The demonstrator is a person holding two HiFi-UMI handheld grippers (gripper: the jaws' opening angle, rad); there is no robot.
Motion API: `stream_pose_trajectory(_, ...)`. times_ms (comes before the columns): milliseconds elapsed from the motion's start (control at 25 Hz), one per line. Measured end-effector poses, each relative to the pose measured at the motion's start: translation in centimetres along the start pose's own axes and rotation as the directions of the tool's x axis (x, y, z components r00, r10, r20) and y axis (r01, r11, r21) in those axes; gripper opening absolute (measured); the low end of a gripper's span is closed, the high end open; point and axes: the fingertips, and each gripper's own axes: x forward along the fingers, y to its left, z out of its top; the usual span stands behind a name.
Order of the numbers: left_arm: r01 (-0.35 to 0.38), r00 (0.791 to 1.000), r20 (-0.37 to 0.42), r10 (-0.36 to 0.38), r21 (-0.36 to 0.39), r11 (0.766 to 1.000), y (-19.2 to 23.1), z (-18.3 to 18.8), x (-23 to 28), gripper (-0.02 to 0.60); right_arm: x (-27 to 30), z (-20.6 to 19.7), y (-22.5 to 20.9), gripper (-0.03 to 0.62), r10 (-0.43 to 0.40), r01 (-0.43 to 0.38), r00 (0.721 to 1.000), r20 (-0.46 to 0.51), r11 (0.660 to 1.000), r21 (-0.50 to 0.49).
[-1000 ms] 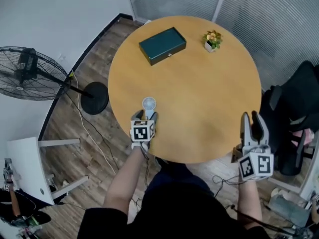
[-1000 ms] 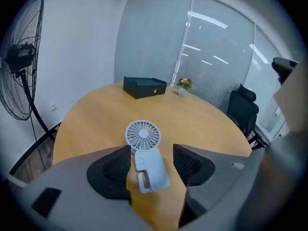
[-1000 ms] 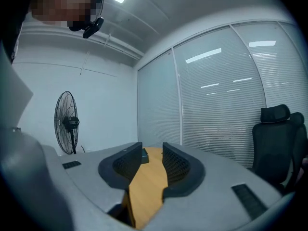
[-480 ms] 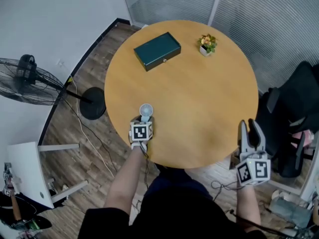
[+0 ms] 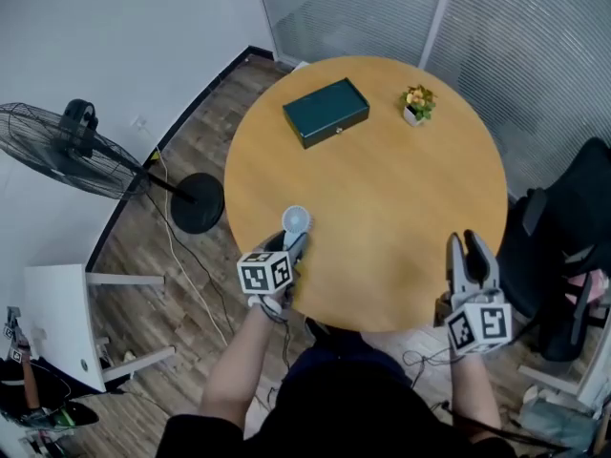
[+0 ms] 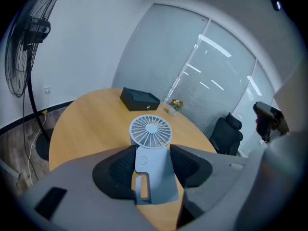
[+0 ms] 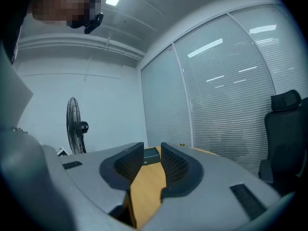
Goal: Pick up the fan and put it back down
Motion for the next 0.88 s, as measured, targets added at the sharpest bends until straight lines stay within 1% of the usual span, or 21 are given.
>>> stream_pose_trajectory(200, 0.046, 0.993, 0.104, -0.053, 0.075, 0.996, -2.9, 4.2, -4.8, 0.219, 1.5, 1.2, 2.7, 0.109, 0.065, -0.065, 0.998, 0.025, 0.998, 0.014)
stream_pose_trajectory(320, 0.058, 0.978, 0.192, -0.085, 0.145, 0.988, -5.4, 7.0, -7.9, 0.219, 2.1, 2.0, 4.1, 0.103, 0.108, -0.109, 0.993, 0.044, 0.994, 0.02)
stream_pose_trajectory(400, 0.066, 0.962, 0.249, -0.113, 0.192, 0.979, -7.3, 8.6, -10.0, 0.219, 2.3, 2.2, 5.0, 0.101, 0.134, -0.136, 0.99, 0.05, 0.99, 0.024)
stream_pose_trajectory(480, 0.093, 0.942, 0.301, -0.151, 0.196, 0.976, -9.0, 9.9, -12.0, 0.219, 2.4, 2.3, 5.7, 0.1, 0.157, -0.158, 0.986, 0.052, 0.987, 0.027)
stream_pose_trajectory(600, 0.138, 0.914, 0.356, -0.192, 0.172, 0.975, -10.9, 11.2, -14.2, 0.219, 2.5, 2.4, 6.4, 0.097, 0.188, -0.19, 0.981, 0.057, 0.981, 0.036)
stream_pose_trajectory(720, 0.133, 0.904, 0.381, -0.194, 0.182, 0.974, -12.0, 12.1, -15.7, 0.219, 2.6, 2.8, 6.7, 0.094, 0.217, -0.22, 0.974, 0.07, 0.975, 0.042)
stream_pose_trajectory(880, 0.105, 0.888, 0.424, -0.175, 0.184, 0.977, -13.0, 13.5, -17.5, 0.219, 2.9, 3.1, 6.5, 0.091, 0.242, -0.247, 0.966, 0.086, 0.967, 0.058)
